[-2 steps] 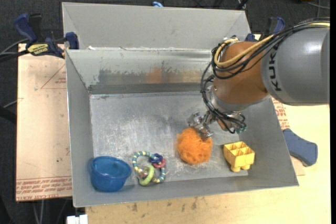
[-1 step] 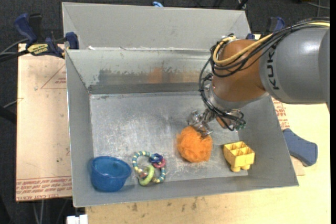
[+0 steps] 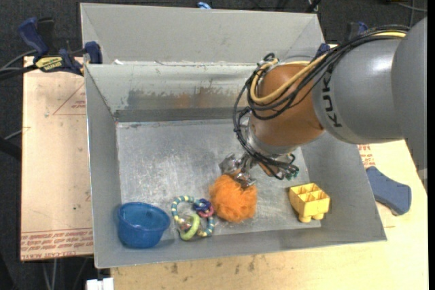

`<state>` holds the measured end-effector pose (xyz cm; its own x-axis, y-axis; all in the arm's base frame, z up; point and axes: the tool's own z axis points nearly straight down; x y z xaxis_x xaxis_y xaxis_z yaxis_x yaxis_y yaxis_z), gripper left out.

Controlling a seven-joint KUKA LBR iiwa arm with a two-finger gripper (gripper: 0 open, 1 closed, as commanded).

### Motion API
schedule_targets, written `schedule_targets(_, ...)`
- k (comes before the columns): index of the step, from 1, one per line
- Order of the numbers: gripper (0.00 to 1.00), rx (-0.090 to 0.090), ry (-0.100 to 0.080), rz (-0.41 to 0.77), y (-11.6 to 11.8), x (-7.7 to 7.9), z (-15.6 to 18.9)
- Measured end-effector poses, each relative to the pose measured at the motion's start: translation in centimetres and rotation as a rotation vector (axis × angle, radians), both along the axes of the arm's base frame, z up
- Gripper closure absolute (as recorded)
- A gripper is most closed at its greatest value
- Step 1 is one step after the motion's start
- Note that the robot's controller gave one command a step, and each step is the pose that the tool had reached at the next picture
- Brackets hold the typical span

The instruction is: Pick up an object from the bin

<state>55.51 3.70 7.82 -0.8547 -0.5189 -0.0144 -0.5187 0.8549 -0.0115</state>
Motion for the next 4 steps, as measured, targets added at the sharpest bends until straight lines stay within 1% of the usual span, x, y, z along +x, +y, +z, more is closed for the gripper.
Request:
schedule_targets(1,1.00,0.000,0.000,0.000,0.0,0.0,0.0)
schedule_targets(2,1.00,0.001,0.003,0.015,-0.1,-0.3,0.5)
schedule_targets(3,1.00,0.003,0.021,0.126,-0.2,-1.0,6.0)
schedule_targets(4,1.00,0.001,0.016,0.434,-1.8,3.1,14.4)
